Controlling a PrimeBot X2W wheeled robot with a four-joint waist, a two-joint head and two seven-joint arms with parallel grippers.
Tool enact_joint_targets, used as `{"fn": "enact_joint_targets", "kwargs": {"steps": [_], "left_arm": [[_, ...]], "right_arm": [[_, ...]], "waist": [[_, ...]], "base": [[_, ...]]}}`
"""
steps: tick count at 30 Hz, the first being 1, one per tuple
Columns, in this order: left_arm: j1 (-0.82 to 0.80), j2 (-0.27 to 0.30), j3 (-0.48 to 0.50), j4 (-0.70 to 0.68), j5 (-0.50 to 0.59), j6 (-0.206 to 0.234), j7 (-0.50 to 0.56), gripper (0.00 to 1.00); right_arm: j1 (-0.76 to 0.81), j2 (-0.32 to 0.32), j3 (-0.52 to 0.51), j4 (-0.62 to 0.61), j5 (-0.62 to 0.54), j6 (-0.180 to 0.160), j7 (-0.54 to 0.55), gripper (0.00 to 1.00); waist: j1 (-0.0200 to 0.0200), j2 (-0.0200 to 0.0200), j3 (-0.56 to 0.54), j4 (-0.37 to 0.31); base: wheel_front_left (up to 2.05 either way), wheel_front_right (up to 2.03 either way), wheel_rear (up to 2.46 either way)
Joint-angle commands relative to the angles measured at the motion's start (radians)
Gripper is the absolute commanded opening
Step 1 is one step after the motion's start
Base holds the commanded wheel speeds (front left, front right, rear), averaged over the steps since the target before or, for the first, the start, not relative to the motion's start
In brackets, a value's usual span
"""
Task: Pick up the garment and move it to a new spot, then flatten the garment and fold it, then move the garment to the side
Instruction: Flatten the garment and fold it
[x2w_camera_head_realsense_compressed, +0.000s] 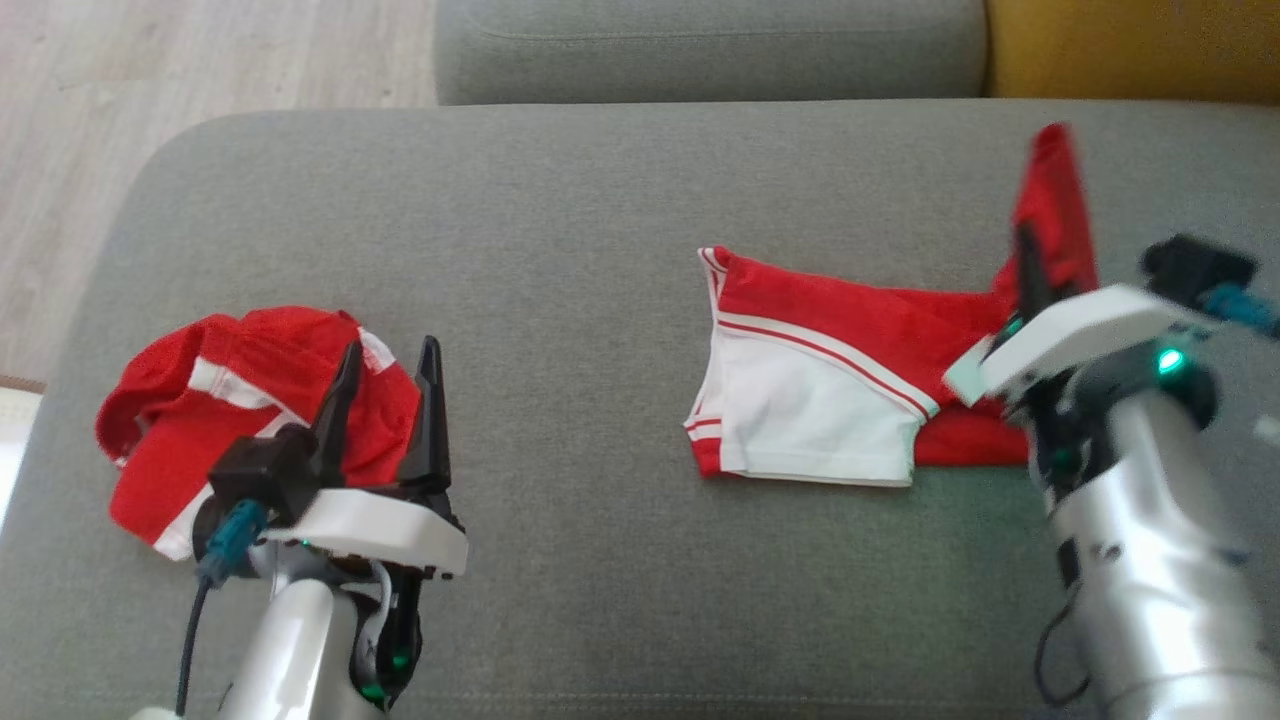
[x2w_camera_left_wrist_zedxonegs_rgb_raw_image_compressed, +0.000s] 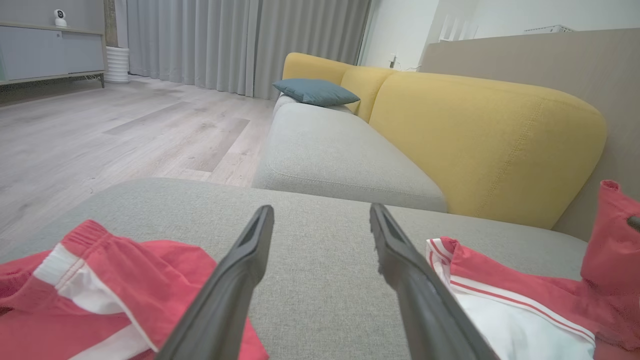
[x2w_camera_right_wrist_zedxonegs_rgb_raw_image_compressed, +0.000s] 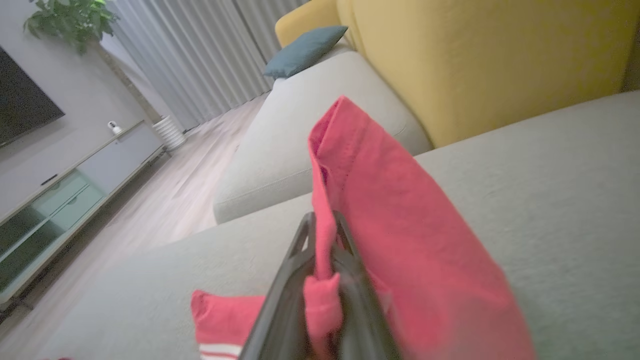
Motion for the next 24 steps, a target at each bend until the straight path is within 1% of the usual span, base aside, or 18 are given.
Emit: {"fn": "enact_joint_targets", "kwargs": {"steps": [1,5,8,9,10,18,24], "left_arm": [[-0.018,0.01,0.021,-0.033,-0.008,0.0,-0.006,1.0],[-0.012,0.01,0.014,-0.032,-0.008,0.001,-0.006,1.0],[-0.011,0.01,0.004,-0.029,-0.01,0.001,-0.006,1.0],[-0.012,0.01,0.0,-0.028,-0.012,0.001,-0.006,1.0],[-0.012,0.01,0.0,-0.028,-0.012,0.001,-0.006,1.0],[-0.017,0.01,-0.023,-0.022,-0.021,0.009,-0.006,1.0],[-0.018,0.01,-0.03,-0.019,-0.026,0.012,-0.006,1.0]], "right_arm": [[-0.009,0.01,0.064,-0.046,0.035,-0.001,-0.002,0.0],[0.023,0.01,0.189,-0.058,0.138,-0.001,-0.029,0.0],[0.031,0.01,0.277,-0.041,0.207,-0.001,-0.064,0.0],[0.03,0.01,0.303,-0.029,0.228,-0.001,-0.077,0.0],[0.03,0.01,0.303,-0.029,0.228,-0.001,-0.077,0.0],[0.006,0.01,0.487,0.11,0.366,-0.001,-0.17,0.0],[-0.029,0.01,0.58,0.206,0.442,-0.001,-0.224,0.0]], "waist": [[0.0,-0.0001,-0.005,0.012],[0.0,-0.0001,-0.006,0.035],[0.0,-0.0001,-0.001,0.056],[0.0,-0.0001,0.001,0.064],[0.0,-0.0001,0.001,0.064],[0.0,-0.0001,0.017,0.126],[0.0,-0.0001,0.029,0.15]], "base": [[0.0,0.0,0.0],[0.0,0.0,0.0],[0.0,0.0,0.0],[0.0,0.0,0.0],[0.0,0.0,0.0],[0.0,0.0,0.0],[0.0,0.0,0.0]]}}
